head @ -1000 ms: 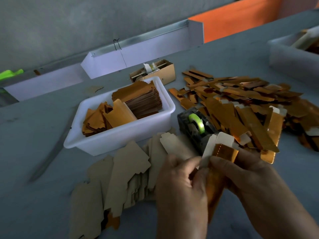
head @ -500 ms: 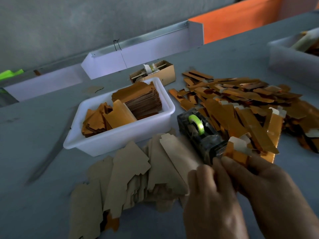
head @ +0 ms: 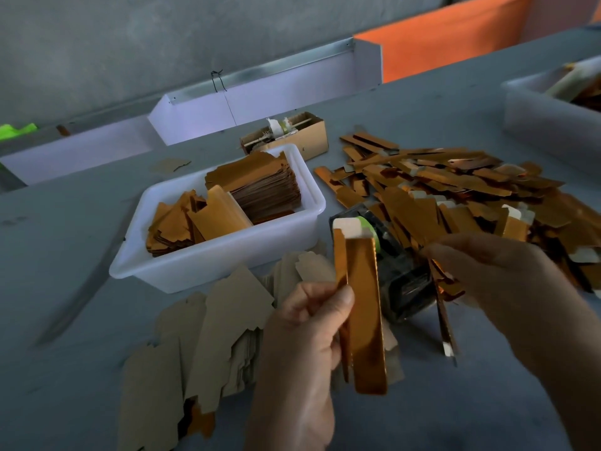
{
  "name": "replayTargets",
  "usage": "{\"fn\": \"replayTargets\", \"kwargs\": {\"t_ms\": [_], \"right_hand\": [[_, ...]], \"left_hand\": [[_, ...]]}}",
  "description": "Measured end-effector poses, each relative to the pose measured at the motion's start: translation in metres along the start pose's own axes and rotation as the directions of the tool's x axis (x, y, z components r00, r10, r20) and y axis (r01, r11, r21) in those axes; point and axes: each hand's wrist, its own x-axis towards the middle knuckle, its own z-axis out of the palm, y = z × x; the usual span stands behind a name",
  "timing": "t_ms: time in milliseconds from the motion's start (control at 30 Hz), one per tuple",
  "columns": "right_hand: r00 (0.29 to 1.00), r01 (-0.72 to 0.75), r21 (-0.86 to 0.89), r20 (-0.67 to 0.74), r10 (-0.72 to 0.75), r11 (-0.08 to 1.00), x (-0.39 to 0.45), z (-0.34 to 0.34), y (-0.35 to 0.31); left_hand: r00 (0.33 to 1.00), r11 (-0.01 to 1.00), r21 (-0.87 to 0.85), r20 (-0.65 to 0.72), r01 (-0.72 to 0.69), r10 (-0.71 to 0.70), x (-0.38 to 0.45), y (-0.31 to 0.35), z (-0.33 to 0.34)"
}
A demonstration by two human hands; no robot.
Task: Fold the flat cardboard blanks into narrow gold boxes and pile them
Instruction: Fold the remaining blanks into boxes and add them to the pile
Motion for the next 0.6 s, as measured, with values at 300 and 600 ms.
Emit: {"fn": "replayTargets", "kwargs": {"t_ms": [300,600], "right_hand": [[0.981,0.071,-0.232,0.191,-0.026,0.97,0.027,0.012,0.018],[0.984,0.041,-0.325,0.177,0.018,0.945,0.034,0.019,0.013]], "left_hand": [[0.996,0.994,0.076,0.023,0.083,-0.085,0.013,-0.017,0.007],[0.988,0.984,0.116,0.066,0.132,-0.141,0.023,-0.023,0.026]]}}
